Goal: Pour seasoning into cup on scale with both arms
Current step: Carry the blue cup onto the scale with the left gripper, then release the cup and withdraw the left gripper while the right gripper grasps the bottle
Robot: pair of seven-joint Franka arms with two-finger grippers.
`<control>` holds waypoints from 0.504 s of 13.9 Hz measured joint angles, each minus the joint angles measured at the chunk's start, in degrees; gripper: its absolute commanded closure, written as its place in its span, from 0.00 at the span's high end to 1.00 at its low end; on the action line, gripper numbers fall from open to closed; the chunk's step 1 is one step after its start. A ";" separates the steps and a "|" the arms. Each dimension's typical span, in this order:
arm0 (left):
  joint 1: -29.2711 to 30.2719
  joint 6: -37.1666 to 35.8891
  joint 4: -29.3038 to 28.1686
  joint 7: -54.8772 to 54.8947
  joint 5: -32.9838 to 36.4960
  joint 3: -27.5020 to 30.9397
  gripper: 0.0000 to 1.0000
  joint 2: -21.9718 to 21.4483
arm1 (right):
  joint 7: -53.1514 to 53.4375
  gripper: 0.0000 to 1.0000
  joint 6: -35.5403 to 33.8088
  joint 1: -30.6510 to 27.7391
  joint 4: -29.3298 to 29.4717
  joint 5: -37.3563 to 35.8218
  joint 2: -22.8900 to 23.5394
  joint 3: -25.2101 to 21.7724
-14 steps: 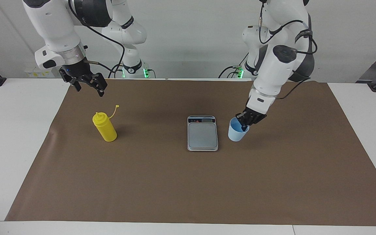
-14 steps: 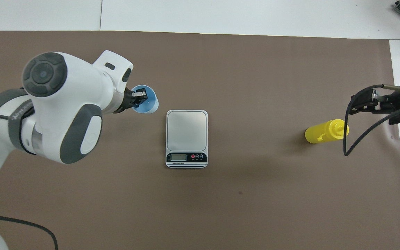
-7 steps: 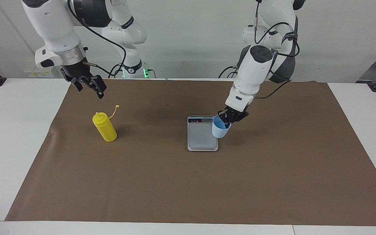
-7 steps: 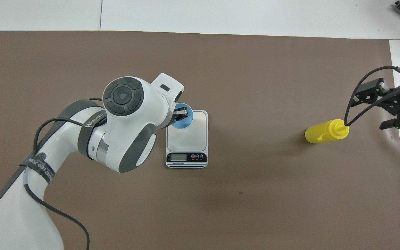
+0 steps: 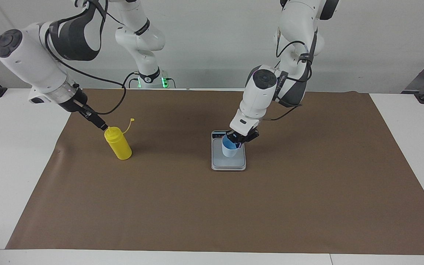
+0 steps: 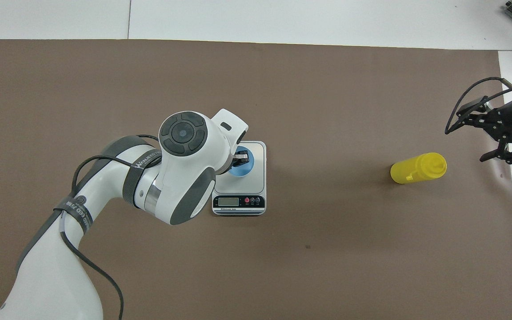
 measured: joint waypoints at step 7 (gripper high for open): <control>-0.03 1.32 -0.99 0.00 0.00 0.01 1.00 0.00 | 1.11 1.00 -2.14 -7.08 1.67 8.40 10.55 -0.08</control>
